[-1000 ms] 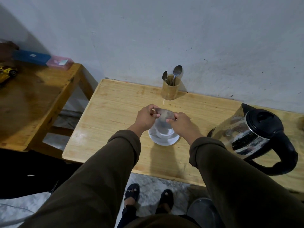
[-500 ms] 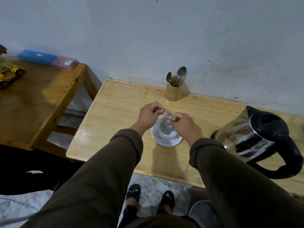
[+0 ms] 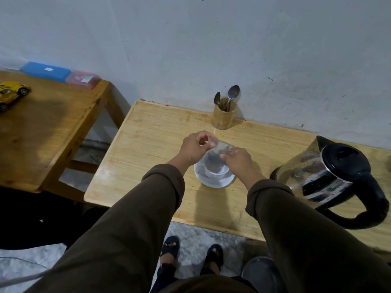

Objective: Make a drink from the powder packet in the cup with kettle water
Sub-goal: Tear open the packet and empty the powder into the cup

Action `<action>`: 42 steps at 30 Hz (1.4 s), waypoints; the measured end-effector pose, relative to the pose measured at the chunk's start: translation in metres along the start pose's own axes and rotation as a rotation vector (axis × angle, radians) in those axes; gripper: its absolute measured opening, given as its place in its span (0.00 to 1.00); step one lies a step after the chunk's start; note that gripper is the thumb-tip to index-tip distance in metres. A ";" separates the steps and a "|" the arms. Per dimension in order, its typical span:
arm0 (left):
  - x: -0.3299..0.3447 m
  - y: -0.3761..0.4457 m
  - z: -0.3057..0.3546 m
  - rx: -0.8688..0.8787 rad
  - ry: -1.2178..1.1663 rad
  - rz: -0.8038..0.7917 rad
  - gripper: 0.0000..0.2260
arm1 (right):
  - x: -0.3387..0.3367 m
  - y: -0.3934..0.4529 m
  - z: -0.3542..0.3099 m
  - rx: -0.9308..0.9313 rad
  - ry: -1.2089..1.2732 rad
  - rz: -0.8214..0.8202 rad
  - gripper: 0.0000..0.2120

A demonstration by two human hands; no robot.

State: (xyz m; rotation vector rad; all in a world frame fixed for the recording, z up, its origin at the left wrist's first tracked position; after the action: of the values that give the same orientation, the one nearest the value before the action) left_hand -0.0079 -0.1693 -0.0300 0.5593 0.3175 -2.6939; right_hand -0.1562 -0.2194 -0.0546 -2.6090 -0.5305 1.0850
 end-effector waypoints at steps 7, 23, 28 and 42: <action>0.001 0.001 -0.004 -0.062 0.066 0.040 0.04 | -0.013 -0.008 -0.013 -0.145 0.163 0.067 0.09; 0.010 0.000 0.007 0.034 0.157 -0.048 0.05 | -0.017 -0.008 -0.024 -0.198 0.108 0.074 0.15; 0.003 0.003 0.007 0.005 0.167 0.026 0.03 | -0.019 -0.007 -0.024 -0.184 0.139 0.045 0.01; 0.010 0.003 0.003 -0.002 -0.055 -0.016 0.06 | -0.016 -0.005 -0.028 -0.208 -0.020 0.008 0.10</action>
State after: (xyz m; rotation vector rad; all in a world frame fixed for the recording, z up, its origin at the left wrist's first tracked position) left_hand -0.0160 -0.1759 -0.0320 0.4837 0.3110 -2.7190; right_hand -0.1475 -0.2243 -0.0236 -2.7816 -0.6710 1.1133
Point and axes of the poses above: each hand's wrist, its own y-axis towards the middle knuckle, its own x-axis out of the palm, z = x × y, the point moved 8 cm from there along y, towards the middle knuckle, and after that the axes turned 1 degree about z, right-handed, at the moved point
